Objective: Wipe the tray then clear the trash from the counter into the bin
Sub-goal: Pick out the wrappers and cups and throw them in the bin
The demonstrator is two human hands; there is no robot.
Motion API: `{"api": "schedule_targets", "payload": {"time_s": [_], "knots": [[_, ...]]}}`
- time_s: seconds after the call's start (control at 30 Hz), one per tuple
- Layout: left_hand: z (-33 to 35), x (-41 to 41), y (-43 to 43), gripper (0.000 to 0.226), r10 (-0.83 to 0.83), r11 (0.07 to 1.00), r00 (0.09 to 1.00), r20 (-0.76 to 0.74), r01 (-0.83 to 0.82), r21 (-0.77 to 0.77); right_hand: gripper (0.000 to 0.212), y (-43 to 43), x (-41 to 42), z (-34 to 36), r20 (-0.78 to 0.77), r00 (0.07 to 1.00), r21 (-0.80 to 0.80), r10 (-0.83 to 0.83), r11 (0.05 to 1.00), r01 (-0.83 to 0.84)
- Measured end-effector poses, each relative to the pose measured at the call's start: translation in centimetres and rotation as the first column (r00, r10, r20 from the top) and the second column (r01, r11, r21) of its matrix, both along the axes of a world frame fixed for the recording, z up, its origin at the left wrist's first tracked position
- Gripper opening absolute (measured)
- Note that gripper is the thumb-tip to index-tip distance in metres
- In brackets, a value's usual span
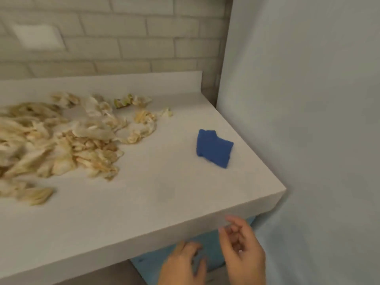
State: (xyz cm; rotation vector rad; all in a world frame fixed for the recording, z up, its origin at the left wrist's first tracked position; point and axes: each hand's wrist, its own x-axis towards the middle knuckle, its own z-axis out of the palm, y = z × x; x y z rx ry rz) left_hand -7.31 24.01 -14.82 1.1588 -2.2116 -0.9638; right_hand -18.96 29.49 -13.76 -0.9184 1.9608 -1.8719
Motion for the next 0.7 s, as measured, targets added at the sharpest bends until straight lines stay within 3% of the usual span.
{"api": "schedule_targets", "payload": {"time_s": [0.13, 0.23, 0.5, 0.7], "knots": [[9.6, 3.5, -5.3, 0.014, 0.082, 0.997, 0.995, -0.061, -0.082, -0.006, 0.029, -7.1, 3.2, 9.1, -0.033, 0.966, 0.023, 0.257, 0.966, -0.256], [13.8, 6.0, -11.3, 0.023, 0.148, 0.986, 0.988, -0.037, -0.150, -0.065, 0.021, -13.7, 5.6, 13.9, -0.109, 0.932, 0.062, 0.345, 0.938, -0.340], [19.1, 13.8, -30.3, 0.021, 0.312, 0.943, 0.948, 0.060, -0.301, -0.142, 0.020, -31.9, 9.4, 18.0, -0.246, 0.893, 0.147, 0.377, 0.925, -0.351], [18.4, 17.1, -42.8, 0.025, 0.366, 0.925, 0.911, 0.191, -0.335, -0.177, 0.019, -43.5, 9.1, 16.8, -0.410, 0.821, 0.382, 0.397, 0.892, -0.241]]}}
